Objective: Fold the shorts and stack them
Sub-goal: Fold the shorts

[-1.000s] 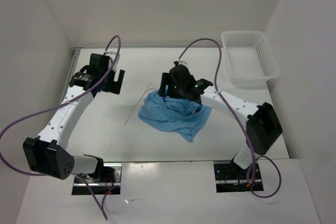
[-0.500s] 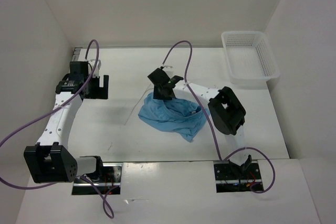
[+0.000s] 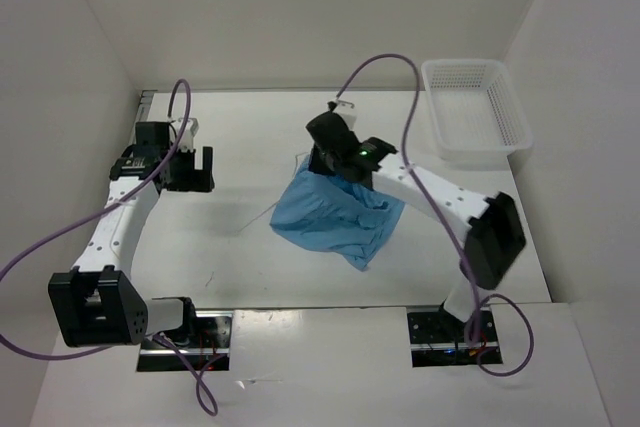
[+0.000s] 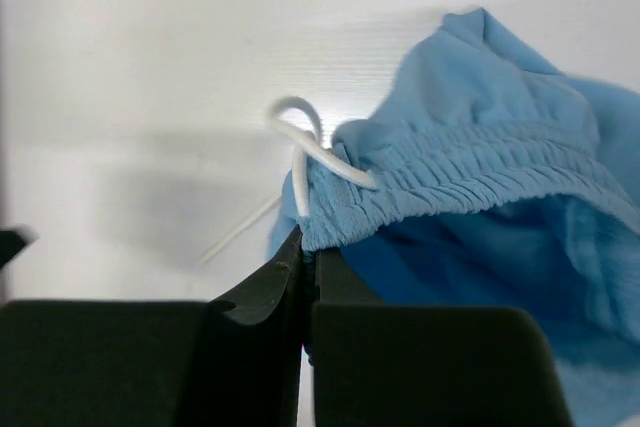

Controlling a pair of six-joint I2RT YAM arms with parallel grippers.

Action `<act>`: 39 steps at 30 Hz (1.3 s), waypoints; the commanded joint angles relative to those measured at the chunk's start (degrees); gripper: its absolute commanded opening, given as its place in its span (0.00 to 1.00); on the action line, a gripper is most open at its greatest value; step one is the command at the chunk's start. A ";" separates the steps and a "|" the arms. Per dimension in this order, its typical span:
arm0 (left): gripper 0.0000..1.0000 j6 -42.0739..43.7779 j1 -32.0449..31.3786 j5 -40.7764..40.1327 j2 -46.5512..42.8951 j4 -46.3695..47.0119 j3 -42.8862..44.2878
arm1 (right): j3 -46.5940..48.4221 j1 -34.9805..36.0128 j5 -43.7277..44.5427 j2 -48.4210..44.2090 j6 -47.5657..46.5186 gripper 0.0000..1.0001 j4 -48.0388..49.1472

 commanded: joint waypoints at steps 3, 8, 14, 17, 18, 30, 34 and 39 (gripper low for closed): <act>1.00 0.19 0.25 3.93 2.43 3.59 -0.19 | -8.62 -0.27 -0.06 -17.60 3.61 0.00 3.17; 1.00 0.19 0.25 5.07 4.63 4.12 0.43 | -27.67 -7.71 -8.99 -29.22 9.14 0.00 8.61; 1.00 0.19 -0.35 5.77 6.30 4.12 1.48 | -45.01 -15.37 -11.83 -34.77 11.97 0.01 13.97; 1.00 0.19 -0.88 5.77 7.01 3.59 2.71 | -48.19 -16.10 -12.98 -34.77 14.86 0.07 10.30; 1.00 0.19 -0.89 5.77 7.53 3.59 2.71 | -49.16 -16.10 -12.98 -35.82 17.92 0.09 8.72; 1.00 0.19 -1.41 5.77 9.29 3.59 3.94 | -54.63 -19.52 -8.86 -32.49 20.58 0.58 8.99; 1.00 0.19 -1.41 6.39 9.29 2.98 4.55 | -50.15 -19.52 -7.01 -32.49 18.39 0.61 4.32; 1.00 0.19 -1.41 5.77 9.29 2.98 5.70 | -44.52 -19.52 -4.81 -35.65 17.16 0.62 -2.97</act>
